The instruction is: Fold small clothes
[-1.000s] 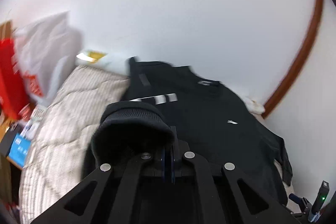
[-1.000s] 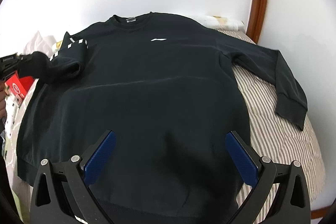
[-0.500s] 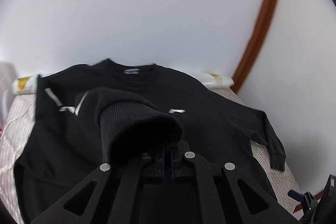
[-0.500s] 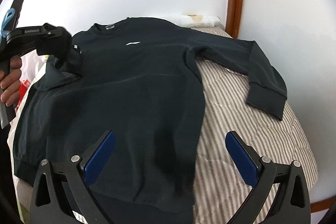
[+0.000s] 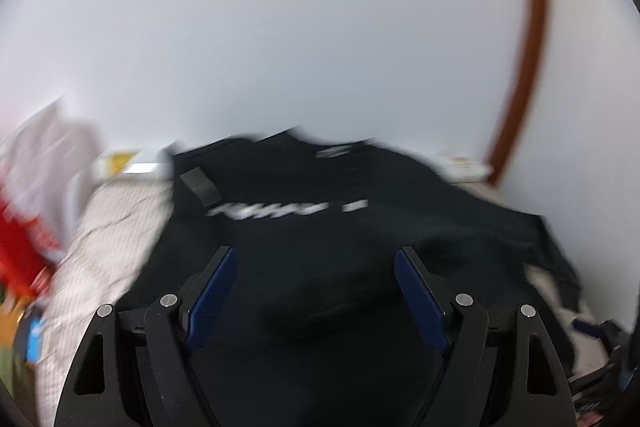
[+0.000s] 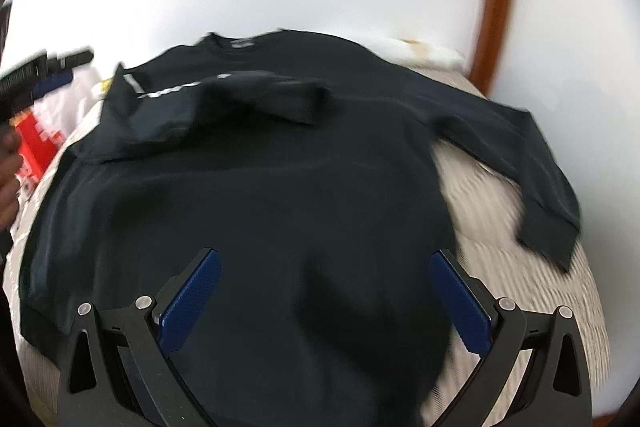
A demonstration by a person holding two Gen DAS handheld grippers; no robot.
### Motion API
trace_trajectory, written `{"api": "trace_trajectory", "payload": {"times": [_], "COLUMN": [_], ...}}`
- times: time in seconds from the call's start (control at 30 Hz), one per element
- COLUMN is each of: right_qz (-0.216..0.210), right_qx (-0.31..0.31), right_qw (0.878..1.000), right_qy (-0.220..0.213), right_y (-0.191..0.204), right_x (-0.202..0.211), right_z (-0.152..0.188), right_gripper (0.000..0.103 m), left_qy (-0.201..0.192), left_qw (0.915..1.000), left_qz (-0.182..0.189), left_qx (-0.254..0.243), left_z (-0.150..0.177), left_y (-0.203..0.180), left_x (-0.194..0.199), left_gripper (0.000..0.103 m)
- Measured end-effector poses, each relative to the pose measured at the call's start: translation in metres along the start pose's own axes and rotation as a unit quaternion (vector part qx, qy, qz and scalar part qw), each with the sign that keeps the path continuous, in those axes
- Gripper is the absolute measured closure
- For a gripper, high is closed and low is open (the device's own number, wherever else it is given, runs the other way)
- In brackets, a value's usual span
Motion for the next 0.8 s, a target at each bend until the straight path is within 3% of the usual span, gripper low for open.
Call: {"api": "trace_trajectory", "payload": {"times": [0.1, 0.2, 0.3, 0.47, 0.63, 0.8], "right_qz": [-0.014, -0.019, -0.013, -0.009, -0.004, -0.061], "right_qx": [0.026, 0.044, 0.065, 0.077, 0.054, 0.014], "right_qw": [0.999, 0.999, 0.998, 0.997, 0.999, 0.998], "right_qy": [-0.013, -0.016, -0.008, -0.016, -0.001, 0.02], "right_y": [0.024, 0.037, 0.043, 0.039, 0.02, 0.002], "right_x": [-0.011, -0.029, -0.054, -0.086, -0.129, -0.161], "right_z": [-0.015, -0.03, -0.054, -0.09, -0.107, -0.107], "right_gripper": [0.001, 0.001, 0.001, 0.001, 0.004, 0.012], "left_qy": [0.028, 0.063, 0.083, 0.088, 0.107, 0.12], "left_qw": [0.9975, 0.9886, 0.9818, 0.9797, 0.98, 0.9792], "left_qz": [-0.058, -0.127, -0.159, -0.157, -0.152, -0.147], "left_qx": [0.029, 0.051, 0.064, 0.087, 0.073, 0.072], "left_z": [0.015, 0.033, 0.044, 0.057, 0.062, 0.066], "left_y": [0.053, 0.107, 0.14, 0.159, 0.159, 0.157], "left_x": [-0.006, -0.015, -0.026, -0.045, -0.059, -0.066], "left_gripper": [0.024, 0.024, 0.024, 0.024, 0.024, 0.023]}}
Point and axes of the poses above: each gripper's, at about its wrist camera, not at the fingertips, and x roughly against the way its jaws point, y to its left, z to its underside, the point moved 2 cm from there along -x, roughly the way its jaws point, and after that the axes turned 9 degrees about -y, right-handed, at the moved point
